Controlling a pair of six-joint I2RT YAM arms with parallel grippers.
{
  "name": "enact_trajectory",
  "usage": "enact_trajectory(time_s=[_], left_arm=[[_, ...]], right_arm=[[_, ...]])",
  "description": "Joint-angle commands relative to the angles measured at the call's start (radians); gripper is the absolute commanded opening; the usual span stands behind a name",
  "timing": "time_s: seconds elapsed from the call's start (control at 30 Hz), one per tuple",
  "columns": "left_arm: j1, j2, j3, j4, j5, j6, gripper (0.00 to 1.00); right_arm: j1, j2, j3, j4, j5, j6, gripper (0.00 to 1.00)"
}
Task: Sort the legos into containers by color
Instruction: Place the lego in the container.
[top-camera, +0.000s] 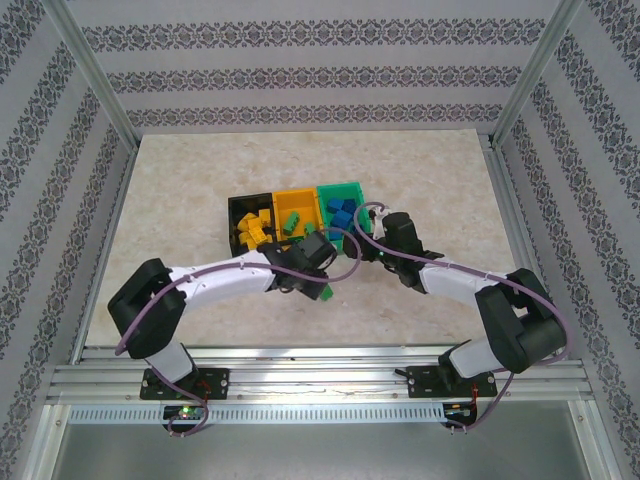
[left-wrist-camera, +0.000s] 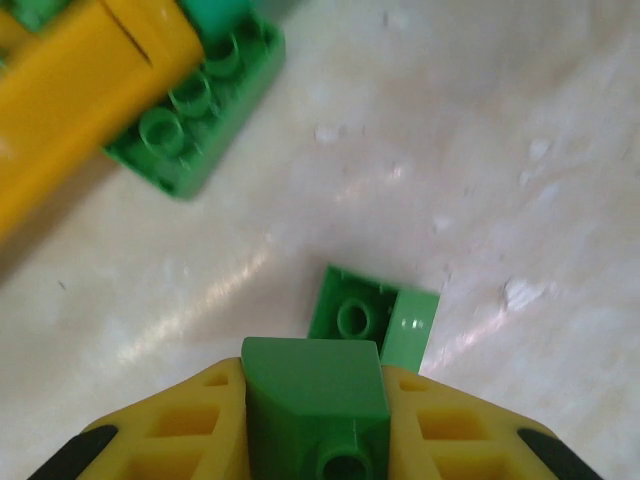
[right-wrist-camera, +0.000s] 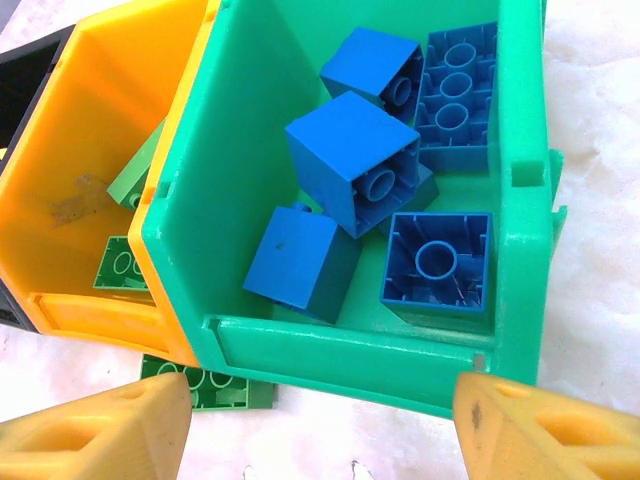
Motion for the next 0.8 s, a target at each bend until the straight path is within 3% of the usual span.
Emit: enact_trajectory(time_s=[0.0,0.17,0.5,0.63,0.7,0.77], left_arm=[[0.055,-0.017,0.082,-0.046,-0.036,0.019,0.27],[0.160,0.050,0.198,-0.052,0.023,0.037,0.27],[0.329,0.238,0.498,-0.170,-0.051,0.068,0.29],[0.376,0.310,0.594,-0.189,-0.015,0.096,0.30],[0.383,0.344,0.637,-0.205,-0.008,0.103,0.33],[0.383,0.371,0.675,-0.220,0.010,0.107,0.46]], right_arm=[[-0.008,-0.002,-0.002,0.033,-0.005,0.007,0.70],[-0.008,-0.005,-0.005,0.036,-0.011,0.013,0.70],[-0.018,-0.033,-0.024,0.036,-0.010,0.017,0.70],[-0.023,-0.038,-0.027,0.038,-0.011,0.020,0.70],[-0.024,-0.038,-0.027,0.039,-0.011,0.019,0.70],[-0.024,-0.037,-0.027,0.037,-0.012,0.019,0.70]])
